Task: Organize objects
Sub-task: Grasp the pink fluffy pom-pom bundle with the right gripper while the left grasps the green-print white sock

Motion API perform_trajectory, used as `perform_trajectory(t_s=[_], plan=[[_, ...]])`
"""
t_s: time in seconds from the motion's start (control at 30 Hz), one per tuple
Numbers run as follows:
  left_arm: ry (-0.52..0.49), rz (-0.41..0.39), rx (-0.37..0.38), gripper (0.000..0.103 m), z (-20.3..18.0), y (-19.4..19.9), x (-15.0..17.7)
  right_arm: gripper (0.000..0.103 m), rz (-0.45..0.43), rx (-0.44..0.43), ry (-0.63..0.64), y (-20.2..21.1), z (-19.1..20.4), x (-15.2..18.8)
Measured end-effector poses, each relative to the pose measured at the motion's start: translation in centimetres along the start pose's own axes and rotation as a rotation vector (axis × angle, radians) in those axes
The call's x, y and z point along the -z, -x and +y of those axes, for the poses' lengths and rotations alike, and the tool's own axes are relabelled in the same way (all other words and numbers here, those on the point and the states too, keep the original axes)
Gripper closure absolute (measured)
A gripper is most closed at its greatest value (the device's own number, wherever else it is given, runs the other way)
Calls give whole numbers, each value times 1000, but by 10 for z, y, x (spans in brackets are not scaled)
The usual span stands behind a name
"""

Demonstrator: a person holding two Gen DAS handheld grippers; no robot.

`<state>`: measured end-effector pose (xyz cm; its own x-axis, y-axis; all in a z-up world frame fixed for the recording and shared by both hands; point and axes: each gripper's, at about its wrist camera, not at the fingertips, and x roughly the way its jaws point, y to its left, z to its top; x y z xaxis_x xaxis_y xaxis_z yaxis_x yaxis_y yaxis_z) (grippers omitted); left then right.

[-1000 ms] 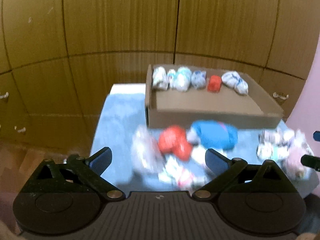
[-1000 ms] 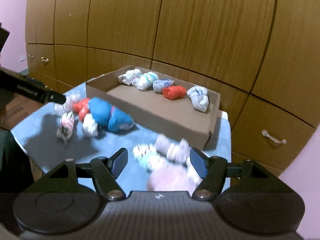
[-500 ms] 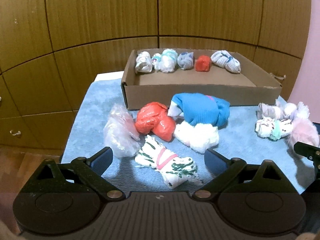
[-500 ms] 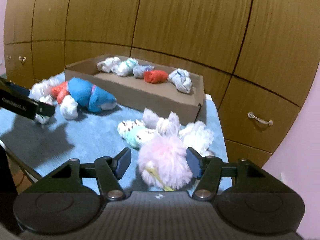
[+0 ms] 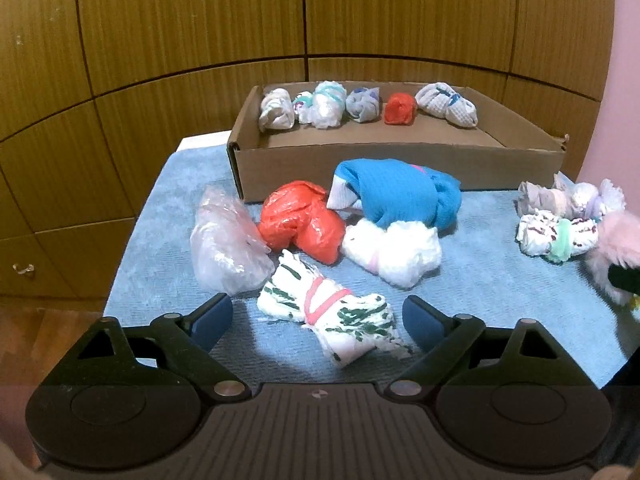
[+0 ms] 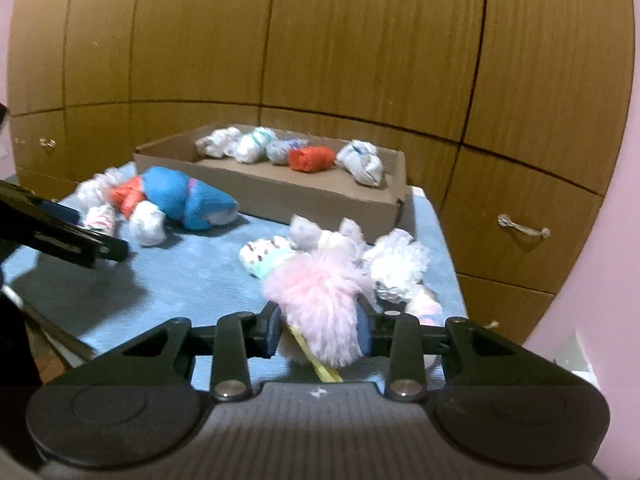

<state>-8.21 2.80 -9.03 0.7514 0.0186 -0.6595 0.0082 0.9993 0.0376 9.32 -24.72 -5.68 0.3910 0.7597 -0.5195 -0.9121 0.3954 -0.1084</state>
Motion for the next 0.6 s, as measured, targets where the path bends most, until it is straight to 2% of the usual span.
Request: perform_trajectory(t_s=[0.17, 0.37, 0.47, 0.6], plan=[[-9, -3, 23, 8, -4, -4, -4, 70, -14, -53, 3, 0, 6, 1], [-1, -13, 37, 12, -5, -3, -1, 61, 2, -16, 3, -8, 5, 4], [0, -22, 46, 16, -6, -2, 0, 59, 7, 1, 4, -12, 5, 3], [-5, -39, 71, 34, -6, 4, 2, 65, 15, -14, -8, -16, 3, 4]])
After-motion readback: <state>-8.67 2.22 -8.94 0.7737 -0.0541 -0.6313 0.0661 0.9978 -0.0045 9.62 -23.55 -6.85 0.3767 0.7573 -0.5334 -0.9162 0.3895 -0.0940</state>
